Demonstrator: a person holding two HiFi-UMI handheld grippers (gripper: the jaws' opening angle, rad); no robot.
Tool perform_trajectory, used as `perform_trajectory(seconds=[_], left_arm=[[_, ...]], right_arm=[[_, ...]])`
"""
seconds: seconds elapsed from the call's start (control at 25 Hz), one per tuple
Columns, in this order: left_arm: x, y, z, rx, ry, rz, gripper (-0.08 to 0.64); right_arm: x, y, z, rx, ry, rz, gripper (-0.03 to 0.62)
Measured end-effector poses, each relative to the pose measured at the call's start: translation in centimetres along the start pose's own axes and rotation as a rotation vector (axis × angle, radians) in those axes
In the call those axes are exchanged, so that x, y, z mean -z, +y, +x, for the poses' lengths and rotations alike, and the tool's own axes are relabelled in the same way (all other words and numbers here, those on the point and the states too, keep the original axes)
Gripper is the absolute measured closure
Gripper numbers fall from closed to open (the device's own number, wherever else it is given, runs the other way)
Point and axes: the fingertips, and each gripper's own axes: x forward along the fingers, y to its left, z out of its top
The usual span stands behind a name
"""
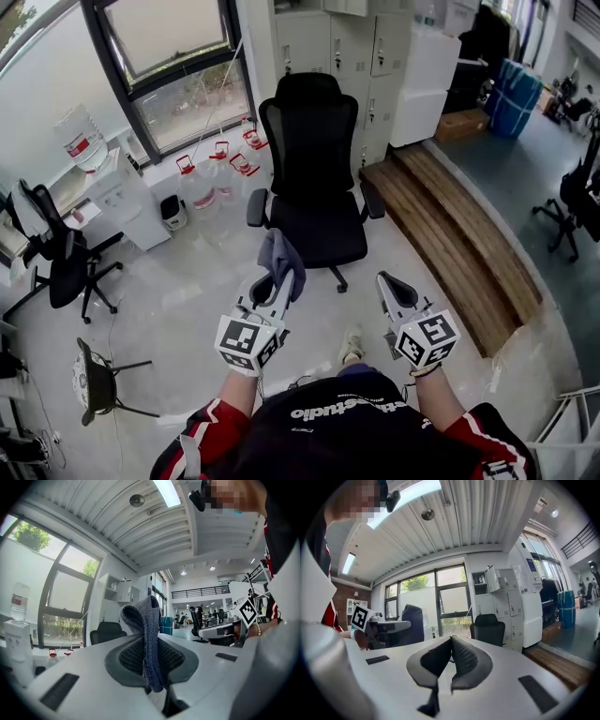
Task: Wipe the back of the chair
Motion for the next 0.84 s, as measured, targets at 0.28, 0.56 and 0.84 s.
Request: perform_trajectory(seconds=[0.28,0.56,0.84], left_arm=[[-0.6,0.0,-0.8,0.003,0.0,0.015,0.503],[-0.6,-0.8,-0.5,0.024,0.005,0.024,0.503],[-0.3,-1.2,0.1,0.049,0.008,0.031,0.503]], right_arm=[[-0.9,0.7,-0.3,0.005,-0.02,-0.005,0.58],[-1.0,1.0,-1.0,0.009,-0.023,-0.008,0.58],[-0.6,0.9,-1.1,0.017,-0.015,-0.005,0.58]])
